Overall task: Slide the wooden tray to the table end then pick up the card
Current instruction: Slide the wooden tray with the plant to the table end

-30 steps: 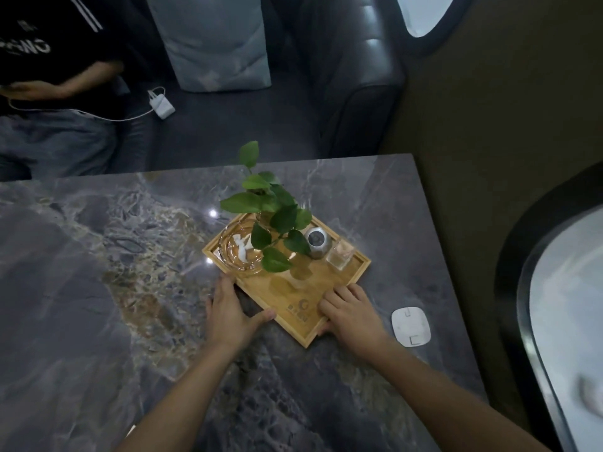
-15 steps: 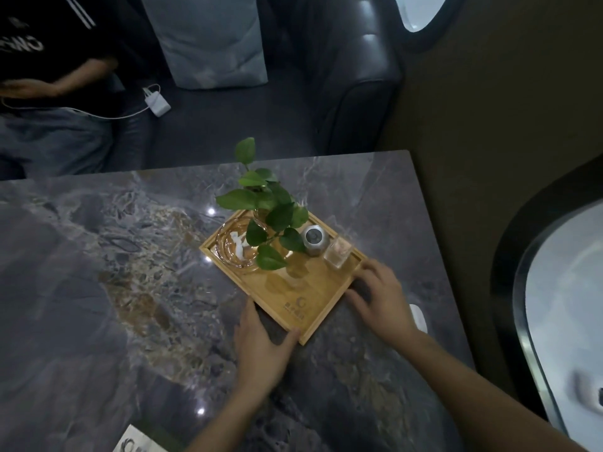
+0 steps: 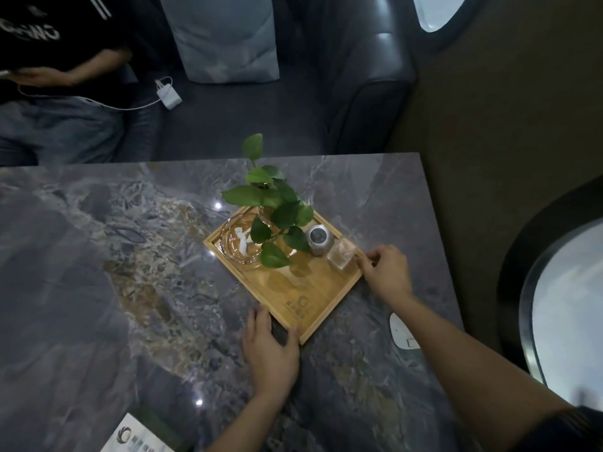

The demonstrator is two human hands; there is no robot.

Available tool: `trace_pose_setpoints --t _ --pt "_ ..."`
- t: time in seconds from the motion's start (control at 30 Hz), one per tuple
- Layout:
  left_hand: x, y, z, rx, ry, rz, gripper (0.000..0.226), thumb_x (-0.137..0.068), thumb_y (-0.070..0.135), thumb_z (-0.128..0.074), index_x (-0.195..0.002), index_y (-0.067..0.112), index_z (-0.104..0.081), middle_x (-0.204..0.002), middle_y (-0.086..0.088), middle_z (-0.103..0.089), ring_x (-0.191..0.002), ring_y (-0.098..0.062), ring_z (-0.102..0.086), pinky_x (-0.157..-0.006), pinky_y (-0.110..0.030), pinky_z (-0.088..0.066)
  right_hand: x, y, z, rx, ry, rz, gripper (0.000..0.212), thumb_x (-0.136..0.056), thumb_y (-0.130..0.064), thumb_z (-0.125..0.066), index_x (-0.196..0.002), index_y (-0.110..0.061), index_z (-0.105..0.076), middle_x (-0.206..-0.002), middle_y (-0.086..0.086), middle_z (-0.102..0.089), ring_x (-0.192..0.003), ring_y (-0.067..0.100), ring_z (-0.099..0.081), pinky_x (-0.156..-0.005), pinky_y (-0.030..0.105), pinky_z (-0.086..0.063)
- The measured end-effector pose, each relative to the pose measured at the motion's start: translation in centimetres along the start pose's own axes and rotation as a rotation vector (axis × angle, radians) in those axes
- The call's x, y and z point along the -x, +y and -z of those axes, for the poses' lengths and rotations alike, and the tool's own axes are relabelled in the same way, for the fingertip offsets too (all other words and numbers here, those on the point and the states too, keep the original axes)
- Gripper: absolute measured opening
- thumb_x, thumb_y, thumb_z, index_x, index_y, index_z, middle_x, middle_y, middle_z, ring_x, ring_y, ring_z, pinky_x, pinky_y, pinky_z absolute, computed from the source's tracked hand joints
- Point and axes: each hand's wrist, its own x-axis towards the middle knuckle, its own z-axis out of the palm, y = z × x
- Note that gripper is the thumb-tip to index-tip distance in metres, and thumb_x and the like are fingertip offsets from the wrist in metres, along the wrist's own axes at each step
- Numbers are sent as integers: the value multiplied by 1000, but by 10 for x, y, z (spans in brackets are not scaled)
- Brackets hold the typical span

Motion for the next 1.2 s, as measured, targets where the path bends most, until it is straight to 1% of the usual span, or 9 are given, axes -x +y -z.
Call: trace_pose_setpoints --t 0.2,0.27,0.33,0.5,0.6,0.77,0.93,1.07,1.2 --pt "-9 5 5 24 -27 -2 73 -83 27 -73 -147 16 -40 -143 -9 -51 -134 -26 -38 -106 -29 -30 -1 8 2 51 -34 -34 27 -85 -26 -68 -62 -14 -60 -58 0 -61 -58 19 -62 -49 31 -46" --pt "-16 9 10 8 -59 -35 72 -84 29 -70 -148 20 -38 -134 -6 -59 -122 -27 -49 -103 -34 -40 2 13 4 57 -42 -41 28 -84 -24 -68 -62 -8 -63 -60 8 -66 -58 23 -64 -51 36 -51" --pt "-23 13 15 -4 -89 -108 65 -83 25 -69 -143 25 -42 -114 4 -68 -104 -21 -61 -88 -34 -51 5 17 6 54 -46 -49 28 -84 -22 -69 -62 -6 -64 -59 9 -67 -57 21 -64 -54 37 -52" --pt "-30 28 30 -32 -142 -178 66 -82 9 -67 -141 27 -43 -75 13 -60 -69 -7 -61 -56 -16 -40 13 26 5 59 -56 -88 31 -84 -25 -69 -57 -12 -60 -55 0 -62 -52 10 -57 -44 24 -38" --pt "-36 30 35 -94 -166 -197 63 -81 8 -62 -140 22 -45 -67 12 -56 -57 -1 -52 -48 -11 -32 16 26 5 70 -79 -112 29 -83 -25 -69 -58 -13 -59 -56 -1 -61 -53 11 -55 -49 29 -38" --pt "-50 33 46 -148 -188 -240 63 -79 7 -61 -138 23 -47 -69 10 -57 -57 -2 -48 -54 -21 -34 28 24 0 68 -98 -143 22 -81 -21 -66 -64 -9 -61 -59 3 -63 -58 18 -57 -56 29 -40" --pt "-66 27 58 -138 -209 -289 68 -76 3 -62 -138 29 -48 -75 11 -64 -63 1 -56 -52 -10 -38 43 24 -13 40 -97 -144 24 -80 -19 -65 -62 -4 -60 -59 8 -64 -60 25 -60 -58 36 -45" --pt "-72 22 63 -46 -203 -235 72 -72 1 -71 -135 33 -55 -85 8 -71 -61 -10 -62 -59 -30 -55 47 24 -14 30 -121 -141 23 -80 -20 -64 -62 -8 -55 -58 2 -61 -60 22 -58 -60 39 -49" --pt "-63 26 60 24 -123 -185 52 -74 2 -78 -122 20 -67 -87 15 -67 -64 -1 -63 -59 -15 -48 43 22 -11 37 -176 -114 21 -82 -27 -63 -68 -17 -52 -59 0 -60 -59 18 -59 -53 34 -45"
